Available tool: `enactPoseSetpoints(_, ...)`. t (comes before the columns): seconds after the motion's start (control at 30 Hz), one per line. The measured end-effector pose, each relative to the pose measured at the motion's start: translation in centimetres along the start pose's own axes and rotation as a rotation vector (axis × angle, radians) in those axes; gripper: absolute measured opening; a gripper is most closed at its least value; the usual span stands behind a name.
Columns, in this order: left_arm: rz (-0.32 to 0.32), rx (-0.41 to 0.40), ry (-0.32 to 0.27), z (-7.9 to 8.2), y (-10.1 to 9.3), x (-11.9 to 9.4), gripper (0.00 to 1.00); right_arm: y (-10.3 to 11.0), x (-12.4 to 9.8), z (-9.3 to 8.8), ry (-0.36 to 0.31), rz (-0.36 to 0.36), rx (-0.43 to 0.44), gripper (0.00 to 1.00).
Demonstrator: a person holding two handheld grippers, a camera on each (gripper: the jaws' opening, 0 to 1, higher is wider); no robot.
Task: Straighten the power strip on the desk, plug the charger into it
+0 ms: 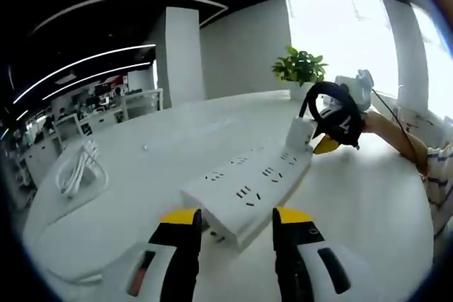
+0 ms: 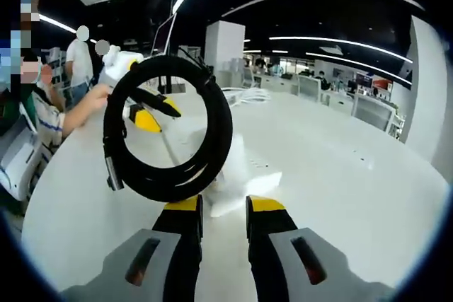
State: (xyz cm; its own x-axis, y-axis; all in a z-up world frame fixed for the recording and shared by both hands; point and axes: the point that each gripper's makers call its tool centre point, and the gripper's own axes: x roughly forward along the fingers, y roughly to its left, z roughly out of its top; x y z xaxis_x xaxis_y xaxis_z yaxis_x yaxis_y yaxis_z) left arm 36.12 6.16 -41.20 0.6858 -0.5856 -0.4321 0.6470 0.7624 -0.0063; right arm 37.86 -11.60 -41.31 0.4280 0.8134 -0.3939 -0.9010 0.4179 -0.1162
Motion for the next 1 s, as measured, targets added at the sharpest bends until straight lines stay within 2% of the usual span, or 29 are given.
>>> enactPoseSetpoints(0.1, 0.002, 0.009, 0.012, -0.3, -0.1, 0.1, 0.41, 0.4, 0.3, 0.0, -0.007, 0.021, 0.014, 0.23)
enactPoseSetpoints(0.23, -0.022, -0.01, 0.025, -0.7, -0.6, 0.4, 0.42, 0.2, 0.4, -0.1, 0.002, 0.011, 0.004, 0.23)
enactPoseSetpoints(0.43, -0.012, -0.041, 0.02, -1.0, -0.6, 0.4, 0.4, 0.0, 0.4, 0.0, 0.002, 0.002, 0.012, 0.23)
enactPoseSetpoints(0.67, 0.039, 0.031, 0.029, -1.1, -0.3, 0.7, 0.36, 0.1, 0.5, 0.0, 0.017, -0.015, 0.009, 0.22)
enactPoseSetpoints(1.0, 0.049, 0.013, 0.014, -0.9, 0.1, 0.9, 0.36, 0.3, 0.6, -0.1, 0.023, -0.026, 0.007, 0.22)
